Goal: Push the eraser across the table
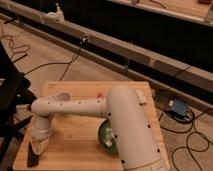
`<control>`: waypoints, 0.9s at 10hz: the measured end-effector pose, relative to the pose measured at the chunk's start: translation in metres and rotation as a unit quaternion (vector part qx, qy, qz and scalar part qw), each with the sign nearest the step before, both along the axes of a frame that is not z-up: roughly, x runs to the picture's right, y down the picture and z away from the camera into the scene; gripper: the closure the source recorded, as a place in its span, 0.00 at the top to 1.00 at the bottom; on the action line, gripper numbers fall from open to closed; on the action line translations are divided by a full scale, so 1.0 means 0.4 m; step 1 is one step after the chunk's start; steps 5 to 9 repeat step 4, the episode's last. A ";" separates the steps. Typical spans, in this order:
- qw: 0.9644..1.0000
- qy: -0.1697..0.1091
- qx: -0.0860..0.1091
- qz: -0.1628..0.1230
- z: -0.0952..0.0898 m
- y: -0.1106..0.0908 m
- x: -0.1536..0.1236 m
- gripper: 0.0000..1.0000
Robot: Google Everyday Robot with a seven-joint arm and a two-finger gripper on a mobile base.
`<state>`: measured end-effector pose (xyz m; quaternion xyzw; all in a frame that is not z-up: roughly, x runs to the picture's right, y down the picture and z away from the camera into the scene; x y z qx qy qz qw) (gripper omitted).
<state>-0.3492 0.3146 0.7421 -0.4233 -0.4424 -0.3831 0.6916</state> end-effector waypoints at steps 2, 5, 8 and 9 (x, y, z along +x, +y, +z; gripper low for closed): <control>1.000 -0.014 -0.002 0.003 -0.018 0.000 -0.031 0.00; 1.000 -0.014 -0.002 0.004 -0.017 -0.002 -0.030 0.02; 1.000 -0.014 -0.002 0.004 -0.017 -0.002 -0.030 0.02; 1.000 -0.014 -0.002 0.004 -0.017 -0.002 -0.030 0.02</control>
